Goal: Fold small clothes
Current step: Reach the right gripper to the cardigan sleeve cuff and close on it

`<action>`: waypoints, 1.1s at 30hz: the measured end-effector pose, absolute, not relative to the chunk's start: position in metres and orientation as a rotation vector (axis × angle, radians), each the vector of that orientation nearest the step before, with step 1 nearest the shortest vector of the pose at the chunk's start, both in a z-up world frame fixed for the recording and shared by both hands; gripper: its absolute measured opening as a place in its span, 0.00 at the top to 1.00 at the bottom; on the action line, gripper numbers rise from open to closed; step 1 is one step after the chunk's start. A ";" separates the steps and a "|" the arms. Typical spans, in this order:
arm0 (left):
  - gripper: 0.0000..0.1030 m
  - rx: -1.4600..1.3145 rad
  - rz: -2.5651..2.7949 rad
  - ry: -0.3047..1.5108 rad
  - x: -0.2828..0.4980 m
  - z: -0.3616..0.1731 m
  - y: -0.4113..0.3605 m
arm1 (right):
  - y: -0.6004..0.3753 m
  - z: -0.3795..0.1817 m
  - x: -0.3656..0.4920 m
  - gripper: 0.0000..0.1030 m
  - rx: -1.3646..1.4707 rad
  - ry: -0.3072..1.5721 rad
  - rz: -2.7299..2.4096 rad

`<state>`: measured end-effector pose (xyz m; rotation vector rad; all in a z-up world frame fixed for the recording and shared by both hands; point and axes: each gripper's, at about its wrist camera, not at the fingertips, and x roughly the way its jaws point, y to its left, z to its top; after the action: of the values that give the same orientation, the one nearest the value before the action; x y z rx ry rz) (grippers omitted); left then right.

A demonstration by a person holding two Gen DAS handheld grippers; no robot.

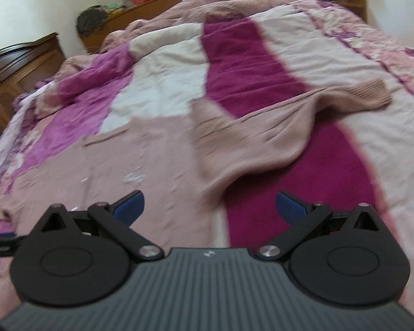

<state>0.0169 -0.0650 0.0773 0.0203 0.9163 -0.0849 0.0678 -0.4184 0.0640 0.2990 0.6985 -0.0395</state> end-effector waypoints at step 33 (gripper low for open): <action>0.00 0.051 0.014 1.056 0.059 0.043 -0.082 | -0.575 0.009 0.195 0.00 0.483 0.636 -0.376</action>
<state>0.0594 -0.0819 0.0428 0.0509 1.0560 0.0144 0.1947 -0.5754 0.0094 0.4830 0.6361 -0.3756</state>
